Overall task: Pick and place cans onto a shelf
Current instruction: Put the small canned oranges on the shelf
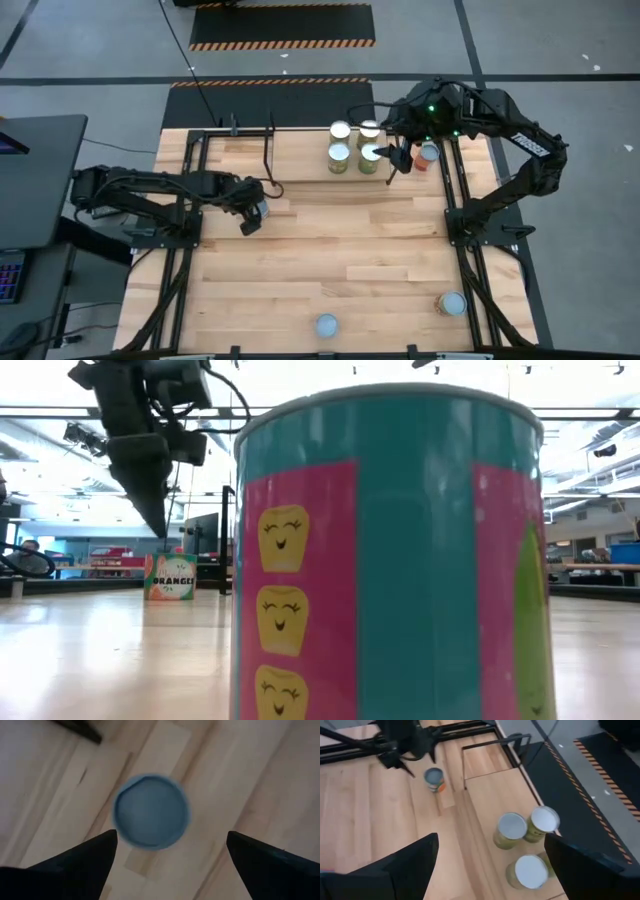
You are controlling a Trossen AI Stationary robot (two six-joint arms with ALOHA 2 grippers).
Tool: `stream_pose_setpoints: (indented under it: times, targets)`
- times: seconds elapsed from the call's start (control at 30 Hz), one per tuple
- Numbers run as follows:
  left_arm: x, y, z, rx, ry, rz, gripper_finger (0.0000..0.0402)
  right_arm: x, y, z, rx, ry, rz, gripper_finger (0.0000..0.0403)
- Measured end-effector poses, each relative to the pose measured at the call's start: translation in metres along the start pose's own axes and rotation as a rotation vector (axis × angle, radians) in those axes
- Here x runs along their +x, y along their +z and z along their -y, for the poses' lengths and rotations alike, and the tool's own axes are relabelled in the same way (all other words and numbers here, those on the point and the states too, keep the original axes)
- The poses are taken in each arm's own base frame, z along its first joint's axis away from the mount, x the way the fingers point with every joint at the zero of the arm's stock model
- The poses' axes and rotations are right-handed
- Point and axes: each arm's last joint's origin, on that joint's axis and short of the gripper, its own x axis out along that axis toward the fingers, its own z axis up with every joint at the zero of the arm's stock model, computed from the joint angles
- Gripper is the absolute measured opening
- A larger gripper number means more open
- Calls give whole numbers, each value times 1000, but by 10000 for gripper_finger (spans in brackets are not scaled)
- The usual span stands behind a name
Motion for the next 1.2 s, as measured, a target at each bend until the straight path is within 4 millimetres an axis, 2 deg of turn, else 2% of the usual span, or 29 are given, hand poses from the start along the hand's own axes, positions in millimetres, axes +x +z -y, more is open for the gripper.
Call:
stream_pose_setpoints:
  times: [0.23,0.37,0.57,0.97,1.07,1.2]
  targets:
    - [7,-2,-6,94,49,1,385,1,1,11,39,-37,9,373]
    - [8,3,-12,85,38,22,385,1,2,14,43,-45,14,373]
    - [24,10,-18,73,-3,-28,385,1,2,14,48,-45,17,373]
    - [54,15,-12,46,-5,-105,384,1,1,13,48,-9,7,373]
    - [58,13,-11,28,0,-123,372,1,-1,13,46,-9,-19,373]
    - [57,14,-8,-3,2,-119,327,1,-4,13,40,-9,-45,373]
